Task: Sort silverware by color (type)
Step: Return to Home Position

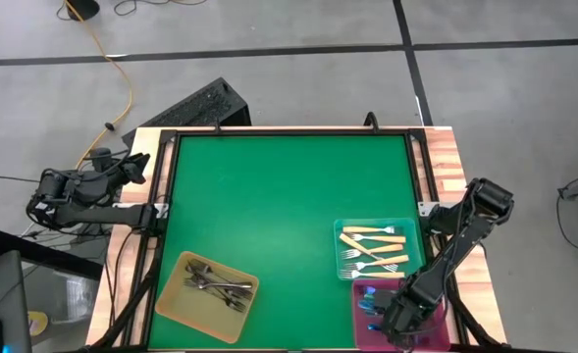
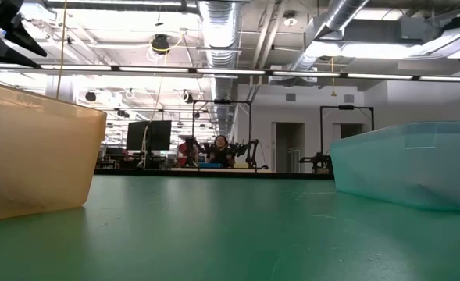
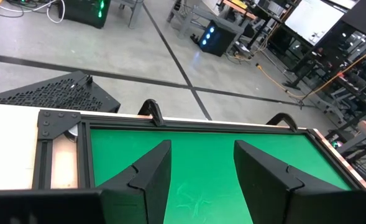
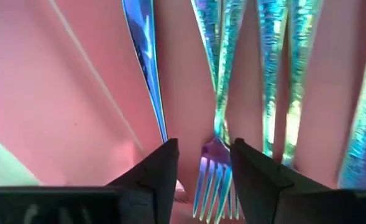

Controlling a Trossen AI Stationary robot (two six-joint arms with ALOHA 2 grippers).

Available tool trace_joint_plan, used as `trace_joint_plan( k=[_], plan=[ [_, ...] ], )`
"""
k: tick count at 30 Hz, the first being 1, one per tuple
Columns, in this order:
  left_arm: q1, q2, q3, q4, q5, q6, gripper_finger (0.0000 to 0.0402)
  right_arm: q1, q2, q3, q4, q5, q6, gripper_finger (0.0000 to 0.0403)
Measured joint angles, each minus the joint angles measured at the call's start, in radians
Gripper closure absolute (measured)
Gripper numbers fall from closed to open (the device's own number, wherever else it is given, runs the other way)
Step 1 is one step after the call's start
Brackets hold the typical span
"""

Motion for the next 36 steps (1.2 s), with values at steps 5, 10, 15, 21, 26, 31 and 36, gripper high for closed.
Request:
trace_joint_plan(
  k=[5, 10, 15, 21, 26, 31, 36],
  plan=[
    [0.000, 0.000, 0.000, 0.000, 0.000, 0.000, 0.0243, -0.012, -0.052, 0.000, -0.061, 0.002, 0.000, 0.0232],
    [0.000, 0.000, 0.000, 0.000, 0.000, 0.000, 0.0243, -0.016, -0.136, 0.000, -0.125, 0.003, 0.002, 0.0234],
    [0.000, 0.000, 0.000, 0.000, 0.000, 0.000, 0.0243, -0.037, -0.221, 0.000, -0.170, 0.006, 0.008, 0.0234],
    [0.000, 0.000, 0.000, 0.000, 0.000, 0.000, 0.0243, -0.123, -0.308, 0.000, -0.181, 0.007, 0.000, 0.0234],
    [0.000, 0.000, 0.000, 0.000, 0.000, 0.000, 0.0243, -0.247, -0.360, 0.000, -0.179, 0.008, -0.056, 0.0234],
    [0.000, 0.000, 0.000, 0.000, 0.000, 0.000, 0.0243, -0.391, -0.389, 0.000, -0.160, 0.009, -0.166, 0.0234],
    [0.000, 0.000, 0.000, 0.000, 0.000, 0.000, 0.0243, -0.515, -0.391, 0.000, -0.122, 0.009, -0.261, 0.0234]
  ],
)
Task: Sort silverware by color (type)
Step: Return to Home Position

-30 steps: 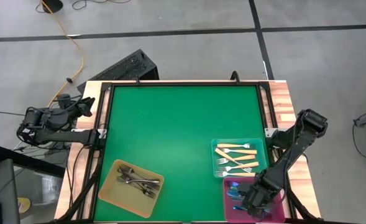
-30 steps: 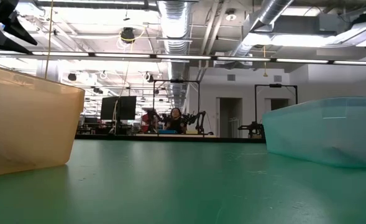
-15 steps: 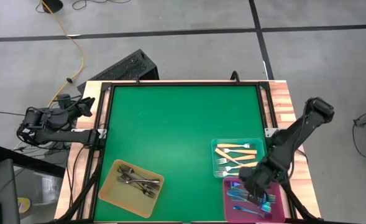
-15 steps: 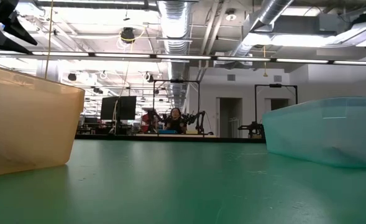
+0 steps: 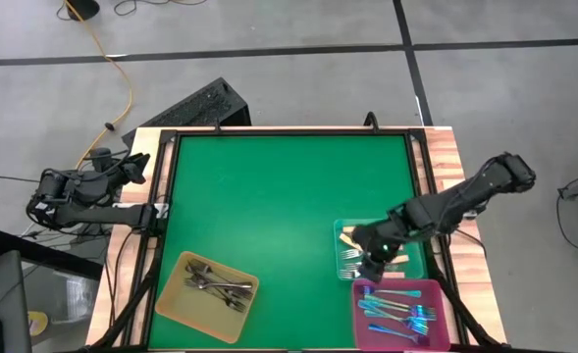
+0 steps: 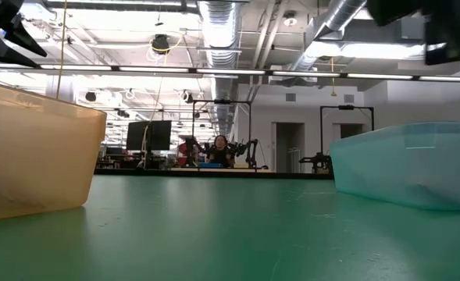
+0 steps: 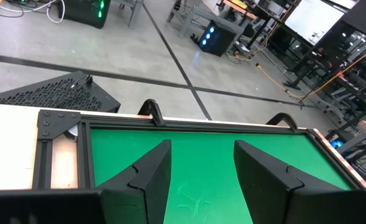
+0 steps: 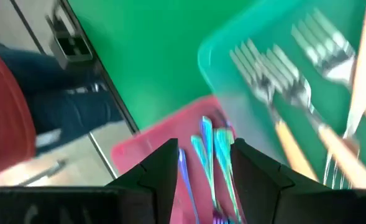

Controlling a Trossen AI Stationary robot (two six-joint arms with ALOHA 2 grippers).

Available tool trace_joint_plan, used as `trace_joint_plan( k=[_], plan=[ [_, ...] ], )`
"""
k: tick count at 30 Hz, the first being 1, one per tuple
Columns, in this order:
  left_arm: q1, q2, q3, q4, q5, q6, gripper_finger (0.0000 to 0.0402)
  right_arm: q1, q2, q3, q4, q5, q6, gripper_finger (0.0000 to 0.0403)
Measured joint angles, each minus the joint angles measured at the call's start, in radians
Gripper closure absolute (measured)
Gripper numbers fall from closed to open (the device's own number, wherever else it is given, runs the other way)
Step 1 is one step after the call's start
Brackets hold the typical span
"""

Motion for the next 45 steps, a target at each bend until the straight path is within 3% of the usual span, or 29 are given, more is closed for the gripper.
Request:
trace_joint_plan(
  k=[7, 13, 26, 30, 32, 35, 40, 45],
  plan=[
    [0.000, 0.000, 0.000, 0.000, 0.000, 0.000, 0.0243, -0.135, -0.011, 0.009, 0.087, -0.001, -0.109, 0.0234],
    [0.000, 0.000, 0.000, 0.001, 0.000, 0.000, 0.0243, -0.236, -0.018, 0.111, 0.092, 0.000, -0.252, 0.0234],
    [0.000, 0.000, 0.000, 0.005, 0.002, 0.000, 0.0243, -0.442, -0.028, 0.664, 0.285, 0.024, -0.589, 0.0234],
    [0.000, 0.000, 0.000, 0.005, 0.001, 0.000, 0.0243, -0.470, -0.043, 0.778, 0.266, 0.145, -0.762, 0.0234],
    [0.000, 0.000, 0.000, 0.005, 0.001, 0.000, 0.0243, -0.488, -0.068, 0.784, 0.258, 0.246, -0.850, 0.0234],
    [0.000, 0.000, 0.000, 0.005, 0.005, 0.000, 0.0243, -0.557, -0.103, 0.783, 0.187, 0.339, -0.851, 0.0234],
    [0.000, 0.000, 0.000, 0.005, 0.016, 0.000, 0.0243, -0.651, -0.197, 0.653, 0.234, 0.232, -0.854, 0.0234],
    [0.000, 0.000, 0.000, 0.006, 0.012, 0.000, 0.0243, -0.688, -0.346, 0.345, 0.475, 0.176, -0.832, 0.0234]
  ],
)
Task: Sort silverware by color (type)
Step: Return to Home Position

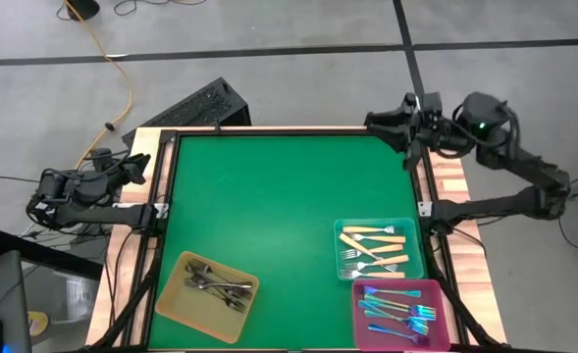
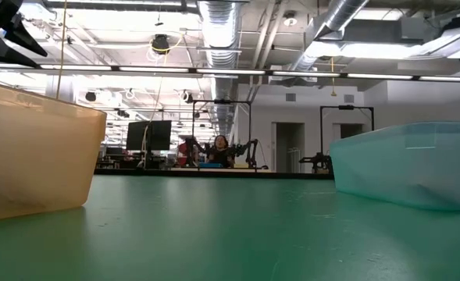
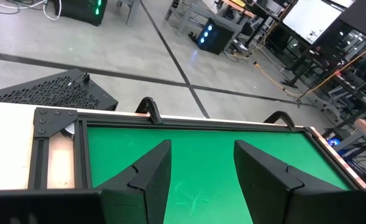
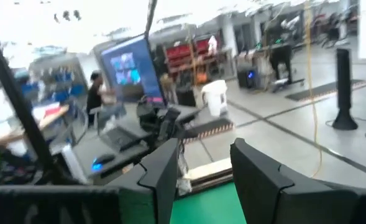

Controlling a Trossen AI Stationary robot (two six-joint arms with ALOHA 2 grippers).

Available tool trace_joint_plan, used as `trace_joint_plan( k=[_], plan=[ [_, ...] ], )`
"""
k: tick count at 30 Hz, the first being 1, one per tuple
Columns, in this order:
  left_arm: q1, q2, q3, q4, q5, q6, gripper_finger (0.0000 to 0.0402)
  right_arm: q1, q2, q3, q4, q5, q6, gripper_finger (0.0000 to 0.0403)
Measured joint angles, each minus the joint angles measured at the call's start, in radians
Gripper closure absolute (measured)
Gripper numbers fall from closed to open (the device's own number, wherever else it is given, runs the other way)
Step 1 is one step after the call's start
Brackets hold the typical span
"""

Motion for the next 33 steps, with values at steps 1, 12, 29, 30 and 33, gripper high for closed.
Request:
trace_joint_plan(
  k=[1, 12, 29, 30, 33],
  plan=[
    [0.000, 0.000, 0.000, 0.000, 0.000, 0.000, 0.0243, -0.004, -0.031, -0.065, 0.054, 0.004, 0.011, 0.0234],
    [0.000, 0.000, 0.000, -0.001, -0.011, 0.000, 0.0243, -0.045, -0.385, -0.629, 0.443, 0.118, 0.143, 0.0234],
    [0.000, 0.000, 0.000, 0.000, -0.052, 0.000, 0.0243, -0.043, -0.938, -1.075, 0.449, 0.333, 0.188, 0.0234],
    [0.000, 0.000, 0.000, 0.000, -0.052, 0.000, 0.0243, -0.044, -0.937, -1.099, 0.472, 0.333, 0.190, 0.0234],
    [0.000, 0.000, 0.000, 0.000, -0.052, 0.000, 0.0243, -0.037, -0.927, -1.184, 0.531, 0.330, 0.203, 0.0234]
  ],
)
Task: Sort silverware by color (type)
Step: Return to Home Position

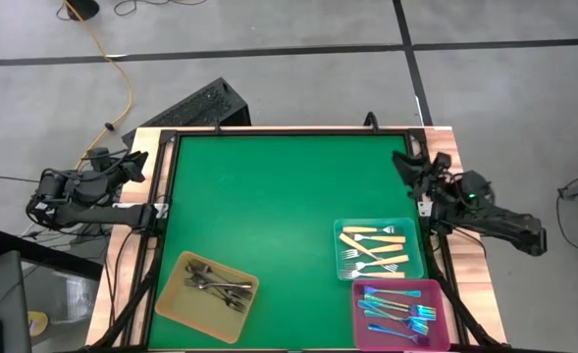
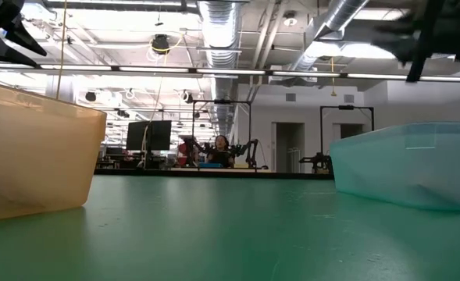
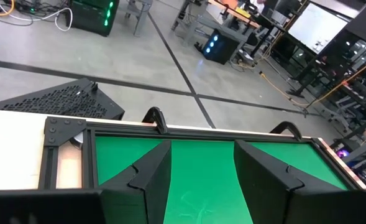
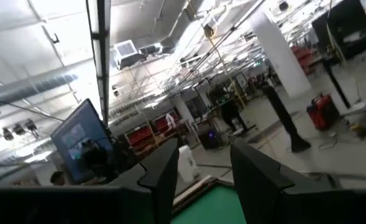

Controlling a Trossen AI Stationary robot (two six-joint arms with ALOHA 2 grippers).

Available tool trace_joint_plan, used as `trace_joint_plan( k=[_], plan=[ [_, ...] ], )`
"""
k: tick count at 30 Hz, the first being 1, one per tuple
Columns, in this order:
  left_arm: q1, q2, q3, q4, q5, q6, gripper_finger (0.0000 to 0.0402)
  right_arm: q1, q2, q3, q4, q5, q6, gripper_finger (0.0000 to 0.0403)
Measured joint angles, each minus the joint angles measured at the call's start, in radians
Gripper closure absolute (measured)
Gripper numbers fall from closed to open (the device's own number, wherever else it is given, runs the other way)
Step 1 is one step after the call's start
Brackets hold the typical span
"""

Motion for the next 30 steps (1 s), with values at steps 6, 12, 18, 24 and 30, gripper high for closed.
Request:
trace_joint_plan(
  k=[6, 12, 18, 24, 30],
  plan=[
    [0.000, 0.000, 0.000, 0.000, 0.001, 0.000, 0.0243, 0.027, 0.006, -0.173, 0.141, -0.013, 0.068, 0.0234],
    [0.000, 0.000, 0.000, -0.001, 0.001, 0.000, 0.0243, 0.136, 0.018, -0.175, 0.084, -0.011, -0.011, 0.0234],
    [0.000, 0.000, 0.000, -0.001, 0.001, 0.000, 0.0243, 0.203, 0.020, -0.175, -0.029, 0.125, -0.065, 0.0234],
    [0.000, 0.000, 0.000, -0.001, 0.001, 0.000, 0.0243, 0.226, 0.020, -0.175, -0.114, 0.176, -0.052, 0.0234],
    [0.000, 0.000, 0.000, 0.000, 0.003, 0.000, 0.0243, 0.225, 0.020, -0.176, -0.119, 0.176, -0.138, 0.0234]
  ],
)
